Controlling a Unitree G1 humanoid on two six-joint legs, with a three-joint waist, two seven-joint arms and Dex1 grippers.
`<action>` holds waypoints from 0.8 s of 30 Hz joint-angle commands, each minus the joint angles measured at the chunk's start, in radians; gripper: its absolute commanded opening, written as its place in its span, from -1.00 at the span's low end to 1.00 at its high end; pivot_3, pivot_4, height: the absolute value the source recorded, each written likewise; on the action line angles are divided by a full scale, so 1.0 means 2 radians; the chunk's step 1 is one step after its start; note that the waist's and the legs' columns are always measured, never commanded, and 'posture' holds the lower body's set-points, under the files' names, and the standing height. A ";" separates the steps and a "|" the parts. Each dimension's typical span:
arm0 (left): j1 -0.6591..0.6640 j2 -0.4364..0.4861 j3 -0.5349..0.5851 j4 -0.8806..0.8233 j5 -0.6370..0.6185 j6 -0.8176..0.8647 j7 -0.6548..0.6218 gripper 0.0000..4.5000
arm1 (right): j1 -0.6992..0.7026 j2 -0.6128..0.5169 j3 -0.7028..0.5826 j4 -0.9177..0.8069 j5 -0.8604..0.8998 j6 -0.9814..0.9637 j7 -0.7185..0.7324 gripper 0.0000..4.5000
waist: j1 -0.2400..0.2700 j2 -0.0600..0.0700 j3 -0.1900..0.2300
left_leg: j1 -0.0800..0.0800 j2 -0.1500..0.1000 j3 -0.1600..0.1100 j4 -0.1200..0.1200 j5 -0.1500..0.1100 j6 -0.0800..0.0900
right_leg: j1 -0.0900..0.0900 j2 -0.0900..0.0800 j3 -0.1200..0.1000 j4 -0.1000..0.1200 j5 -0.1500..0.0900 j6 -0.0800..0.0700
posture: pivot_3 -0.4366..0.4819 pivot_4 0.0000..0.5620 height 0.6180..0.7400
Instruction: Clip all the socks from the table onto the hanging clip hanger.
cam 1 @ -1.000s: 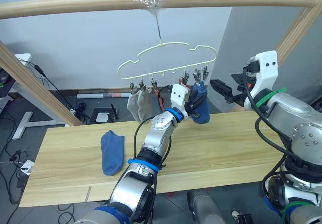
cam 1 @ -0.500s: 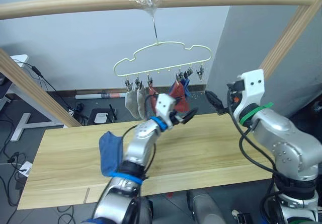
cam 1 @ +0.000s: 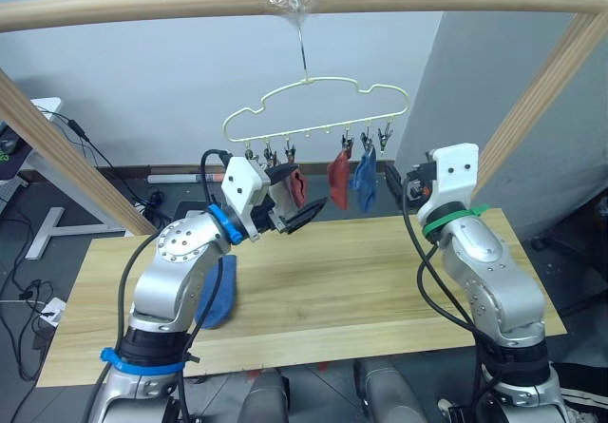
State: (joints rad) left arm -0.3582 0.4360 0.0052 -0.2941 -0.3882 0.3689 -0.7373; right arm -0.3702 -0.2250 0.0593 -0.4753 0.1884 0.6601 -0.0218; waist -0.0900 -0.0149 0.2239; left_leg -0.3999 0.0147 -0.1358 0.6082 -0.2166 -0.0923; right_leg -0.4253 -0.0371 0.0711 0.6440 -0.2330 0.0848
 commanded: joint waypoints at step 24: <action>0.001 0.025 0.022 -0.091 -0.046 0.053 0.042 0.93 | -0.076 0.051 -0.005 0.146 -0.073 -0.107 0.007 -0.38 | 0.008 -0.001 0.003 | 0.000 0.000 0.000 0.000 0.000 0.000 | 0.000 0.000 0.000 0.000 0.001 0.001 | 0.06 -0.25 1.00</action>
State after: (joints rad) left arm -0.3477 0.4771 0.0312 -0.4352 -0.4660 0.4800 -0.6592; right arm -0.5032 -0.1276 0.0606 -0.1628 0.0574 0.4756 -0.0098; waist -0.0742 -0.0174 0.2291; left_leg -0.3999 0.0147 -0.1361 0.6081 -0.2166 -0.0923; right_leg -0.4253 -0.0373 0.0709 0.6445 -0.2319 0.0862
